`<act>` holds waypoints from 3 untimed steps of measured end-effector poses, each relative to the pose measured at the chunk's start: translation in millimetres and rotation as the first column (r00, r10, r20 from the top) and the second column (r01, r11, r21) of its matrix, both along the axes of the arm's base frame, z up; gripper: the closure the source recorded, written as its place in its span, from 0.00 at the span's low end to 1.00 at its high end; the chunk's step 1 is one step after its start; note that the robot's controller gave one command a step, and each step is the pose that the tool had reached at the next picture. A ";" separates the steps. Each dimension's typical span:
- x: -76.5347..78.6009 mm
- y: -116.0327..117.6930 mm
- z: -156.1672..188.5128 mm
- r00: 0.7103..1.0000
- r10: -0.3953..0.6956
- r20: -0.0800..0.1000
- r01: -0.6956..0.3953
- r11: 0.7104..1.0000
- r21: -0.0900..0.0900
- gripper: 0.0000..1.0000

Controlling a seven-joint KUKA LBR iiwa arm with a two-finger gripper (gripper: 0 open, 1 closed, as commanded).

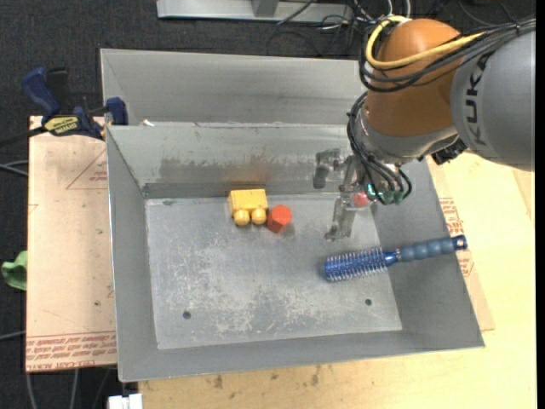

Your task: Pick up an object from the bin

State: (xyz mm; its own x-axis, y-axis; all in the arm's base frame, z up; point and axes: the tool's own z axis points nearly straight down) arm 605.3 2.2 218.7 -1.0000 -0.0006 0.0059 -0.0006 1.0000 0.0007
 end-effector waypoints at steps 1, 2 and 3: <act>-65.8 -40.6 -65.9 0.983 0.183 0.000 -0.183 0.983 0.000 0.00; -35.8 -79.6 -153.3 0.994 0.107 0.003 -0.107 0.994 0.001 0.00; -34.8 -77.9 -148.8 0.994 0.111 0.007 -0.111 0.994 0.001 1.00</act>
Offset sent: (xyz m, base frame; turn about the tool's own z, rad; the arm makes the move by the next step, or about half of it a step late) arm -0.0641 -0.0394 -0.0633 -0.1889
